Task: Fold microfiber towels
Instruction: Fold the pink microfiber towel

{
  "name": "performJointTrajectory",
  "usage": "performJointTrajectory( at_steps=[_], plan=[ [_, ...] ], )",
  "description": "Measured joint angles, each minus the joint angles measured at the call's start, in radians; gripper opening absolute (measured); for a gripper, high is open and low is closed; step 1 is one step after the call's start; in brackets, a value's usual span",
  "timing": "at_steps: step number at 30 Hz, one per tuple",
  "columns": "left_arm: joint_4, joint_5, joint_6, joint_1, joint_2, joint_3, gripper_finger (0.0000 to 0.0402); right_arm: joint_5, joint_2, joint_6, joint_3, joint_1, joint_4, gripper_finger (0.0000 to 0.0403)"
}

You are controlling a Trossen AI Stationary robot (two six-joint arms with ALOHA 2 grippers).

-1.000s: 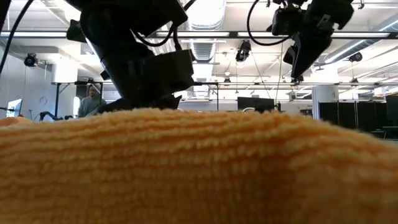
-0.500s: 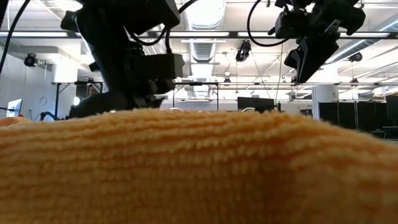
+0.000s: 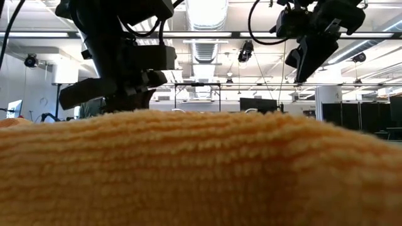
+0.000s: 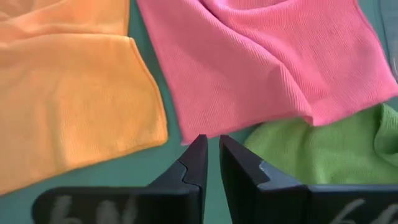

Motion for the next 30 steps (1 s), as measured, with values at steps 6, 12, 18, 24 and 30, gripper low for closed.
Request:
performJointTrajectory(
  at_steps=[6,12,18,24,30],
  plan=[
    [-0.026,-0.051,-0.084,0.0,0.0,0.0,0.0,-0.007,0.054,-0.014,0.0,0.0,-0.023,0.0088],
    [-0.024,-0.053,-0.085,0.0,0.0,0.0,0.0,-0.012,0.145,-0.188,-0.001,0.015,-0.016,0.013],
    [-0.02,-0.054,-0.086,0.0,0.0,0.0,0.0,-0.093,0.226,-0.318,-0.001,0.021,0.007,0.0137],
    [-0.018,-0.055,-0.086,0.0,0.0,0.0,0.0,-0.11,0.313,-0.393,-0.001,0.027,0.033,0.0137],
    [-0.017,-0.056,-0.086,0.0,0.0,0.0,0.0,-0.113,0.404,-0.418,-0.001,0.04,0.052,0.0137]
  ],
)
